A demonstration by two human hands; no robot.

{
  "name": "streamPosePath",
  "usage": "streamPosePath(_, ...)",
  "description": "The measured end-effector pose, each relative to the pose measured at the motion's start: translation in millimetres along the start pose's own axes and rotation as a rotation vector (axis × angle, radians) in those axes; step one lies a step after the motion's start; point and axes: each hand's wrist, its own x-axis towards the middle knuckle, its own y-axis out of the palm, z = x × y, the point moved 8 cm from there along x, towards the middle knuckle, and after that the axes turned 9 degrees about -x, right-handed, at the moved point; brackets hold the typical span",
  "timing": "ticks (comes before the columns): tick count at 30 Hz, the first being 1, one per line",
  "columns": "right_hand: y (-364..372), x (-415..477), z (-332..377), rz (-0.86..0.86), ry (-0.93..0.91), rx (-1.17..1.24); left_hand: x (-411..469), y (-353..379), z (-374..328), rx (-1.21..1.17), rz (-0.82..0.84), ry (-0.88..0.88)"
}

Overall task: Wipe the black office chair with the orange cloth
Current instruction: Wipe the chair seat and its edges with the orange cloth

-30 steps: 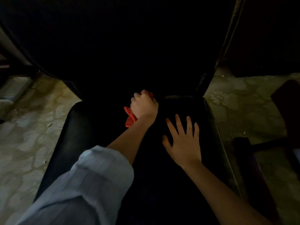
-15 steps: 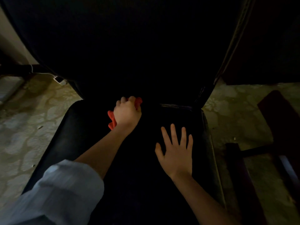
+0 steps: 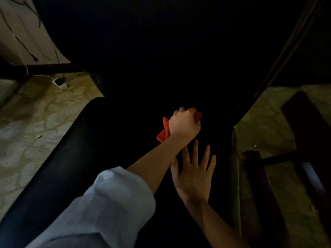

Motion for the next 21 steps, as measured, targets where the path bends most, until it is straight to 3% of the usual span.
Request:
streamPosePath(4,-5,-15,-4,0.042,0.099,0.016,-5,-2,-3,0.127,0.102,0.099)
streamPosePath(9,-8,-30,-3,0.106,0.167,0.038,-8,-37,34,0.207,0.009,-0.075)
streamPosePath(14,-9,-37,-1,0.194,0.201,0.064,-18,-15,3,0.117,0.019,-0.12)
streamPosePath(21,-11,-47,-1,0.308,0.198,0.089,-45,21,-38,0.122,0.161,0.087)
